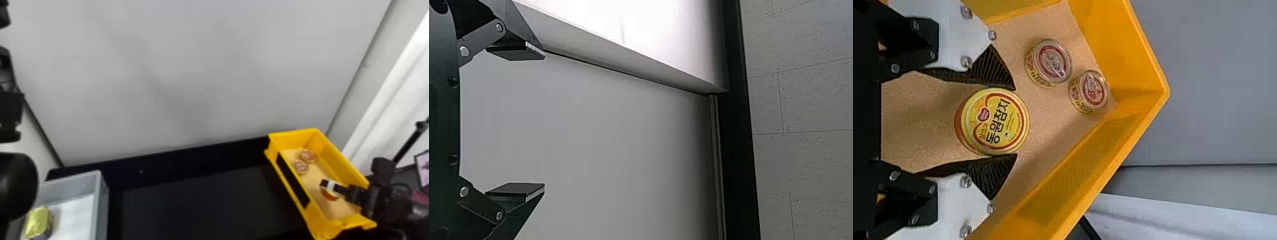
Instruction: Pick up the round yellow can and place it in the yellow rectangular box
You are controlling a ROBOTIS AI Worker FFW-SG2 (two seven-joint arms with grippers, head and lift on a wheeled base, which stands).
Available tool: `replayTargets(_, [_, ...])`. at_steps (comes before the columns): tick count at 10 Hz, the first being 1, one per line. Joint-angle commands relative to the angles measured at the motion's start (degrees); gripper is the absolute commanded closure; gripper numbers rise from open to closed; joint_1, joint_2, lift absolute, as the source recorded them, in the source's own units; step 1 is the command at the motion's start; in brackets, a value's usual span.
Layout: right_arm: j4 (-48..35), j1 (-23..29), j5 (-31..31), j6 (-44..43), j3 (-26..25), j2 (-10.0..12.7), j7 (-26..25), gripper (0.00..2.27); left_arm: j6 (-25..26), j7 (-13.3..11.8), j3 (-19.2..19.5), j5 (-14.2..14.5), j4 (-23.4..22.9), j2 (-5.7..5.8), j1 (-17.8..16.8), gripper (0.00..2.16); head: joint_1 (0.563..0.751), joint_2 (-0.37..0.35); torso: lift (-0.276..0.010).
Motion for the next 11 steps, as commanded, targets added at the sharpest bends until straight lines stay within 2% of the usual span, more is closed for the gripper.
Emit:
replayTargets(1, [-0.2, -0.3, 0.0, -0.1, 0.2, 0.1, -0.2, 0.0, 0.0, 0.0, -0.1, 0.0, 0.0, 0.0, 0.0, 0.31, 0.632, -0.078, 0.0])
replayTargets(5, [-3.4, 0.3, 0.0, -1.0, 0.1, 0.0, -0.8, 0.0, 0.0, 0.0, 0.2, 0.2, 0.0, -0.09, 0.4, 0.31, 0.632, -0.078, 0.0])
replayTargets(7, [-14.9, 4.8, 0.0, -2.7, -3.0, 0.4, -1.0, 0.0, 0.1, 0.0, 0.6, 0.2, -0.1, -0.44, 0.7, 0.31, 0.632, -0.078, 0.0])
replayTargets(8, [-23.5, 7.2, 0.0, -2.6, -4.5, 0.9, -3.2, 0.0, 0.3, 0.0, 1.0, 0.2, -0.2, -0.62, 0.9, 0.31, 0.632, -0.078, 0.0])
replayTargets(11, [-43.5, 12.2, 0.0, -1.8, -6.3, 0.4, -9.0, 0.0, 0.4, 0.0, 1.3, 0.2, -0.5, -0.97, 1.3, 0.31, 0.632, -0.078, 0.0])
